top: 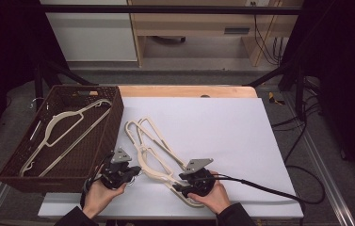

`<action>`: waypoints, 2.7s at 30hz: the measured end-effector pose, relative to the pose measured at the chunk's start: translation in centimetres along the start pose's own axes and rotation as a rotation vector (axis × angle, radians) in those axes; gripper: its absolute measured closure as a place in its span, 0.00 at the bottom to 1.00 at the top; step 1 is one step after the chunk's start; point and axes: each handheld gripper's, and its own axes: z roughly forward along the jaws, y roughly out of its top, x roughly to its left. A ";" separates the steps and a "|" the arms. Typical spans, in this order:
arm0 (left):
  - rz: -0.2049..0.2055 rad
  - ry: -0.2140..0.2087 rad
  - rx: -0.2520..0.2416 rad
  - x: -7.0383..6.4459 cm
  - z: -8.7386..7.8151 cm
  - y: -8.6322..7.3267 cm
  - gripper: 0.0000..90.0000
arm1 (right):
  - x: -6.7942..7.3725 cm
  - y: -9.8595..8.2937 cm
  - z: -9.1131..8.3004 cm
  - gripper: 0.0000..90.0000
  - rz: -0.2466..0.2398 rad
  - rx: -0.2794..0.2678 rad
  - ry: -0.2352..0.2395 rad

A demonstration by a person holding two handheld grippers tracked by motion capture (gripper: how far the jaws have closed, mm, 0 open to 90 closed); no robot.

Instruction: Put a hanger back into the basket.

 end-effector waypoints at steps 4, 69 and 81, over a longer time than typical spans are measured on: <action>-0.004 -0.005 -0.003 0.0 0.0 0.0 0.98 | 0.0 0.0 0.6 0.75 -0.032 0.034 0.016; 0.224 -0.110 -0.222 0.7 -2.4 -1.0 0.06 | -1.6 2.2 -7.0 0.89 0.000 -0.101 0.064; 0.252 -0.061 -0.268 0.1 -0.8 0.5 0.16 | -1.7 2.2 -7.5 0.89 0.001 -0.108 0.070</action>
